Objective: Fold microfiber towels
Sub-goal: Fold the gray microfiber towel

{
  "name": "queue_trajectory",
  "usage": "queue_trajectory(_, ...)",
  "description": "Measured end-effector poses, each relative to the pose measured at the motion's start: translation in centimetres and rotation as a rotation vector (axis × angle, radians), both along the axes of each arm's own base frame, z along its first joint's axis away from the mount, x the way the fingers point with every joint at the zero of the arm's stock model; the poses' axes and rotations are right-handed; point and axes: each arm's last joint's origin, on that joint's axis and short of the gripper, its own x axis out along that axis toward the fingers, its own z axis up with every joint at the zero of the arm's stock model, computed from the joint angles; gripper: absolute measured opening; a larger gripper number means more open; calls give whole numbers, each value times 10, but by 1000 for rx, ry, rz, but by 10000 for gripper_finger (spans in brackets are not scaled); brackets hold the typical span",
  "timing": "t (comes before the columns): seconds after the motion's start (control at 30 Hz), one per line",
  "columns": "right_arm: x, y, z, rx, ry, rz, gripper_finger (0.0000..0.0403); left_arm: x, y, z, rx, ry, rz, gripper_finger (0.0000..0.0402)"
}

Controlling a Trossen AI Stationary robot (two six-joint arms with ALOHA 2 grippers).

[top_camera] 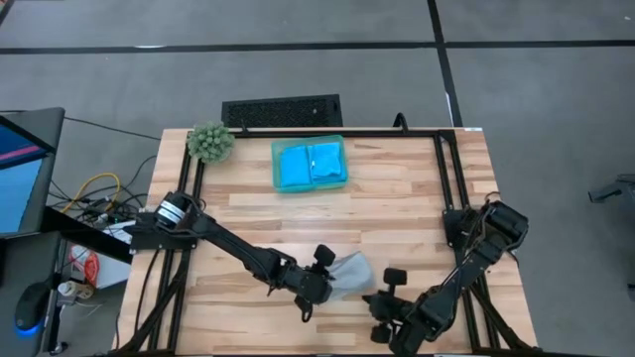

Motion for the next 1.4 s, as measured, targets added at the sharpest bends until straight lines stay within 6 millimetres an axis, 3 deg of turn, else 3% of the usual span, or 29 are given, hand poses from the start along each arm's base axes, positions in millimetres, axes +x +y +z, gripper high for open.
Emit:
queue_trajectory(0.13,-9,-2,-1,-14,-32,-78,5,2,-2,-2,168,-17,15,12)
queue_trajectory(0.3,-19,-4,2,-53,-54,-116,22,3,-11,15,337,-57,57,12)
queue_trajectory(0.4,-14,3,4,-36,-91,-64,42,8,-10,25,302,-68,55,12)
queue_trajectory(0.6,19,9,5,24,-134,56,52,12,-5,22,279,-48,42,12)
queue_trajectory(0.9,45,-22,-31,-60,-62,-81,15,15,-11,35,403,-82,26,12)
queue_trajectory(1.2,43,-50,-38,-116,-6,-274,13,15,-11,36,389,-63,-3,12)
queue_trajectory(1.4,40,-53,-38,-91,-28,-348,15,16,-10,34,253,-44,-29,12)
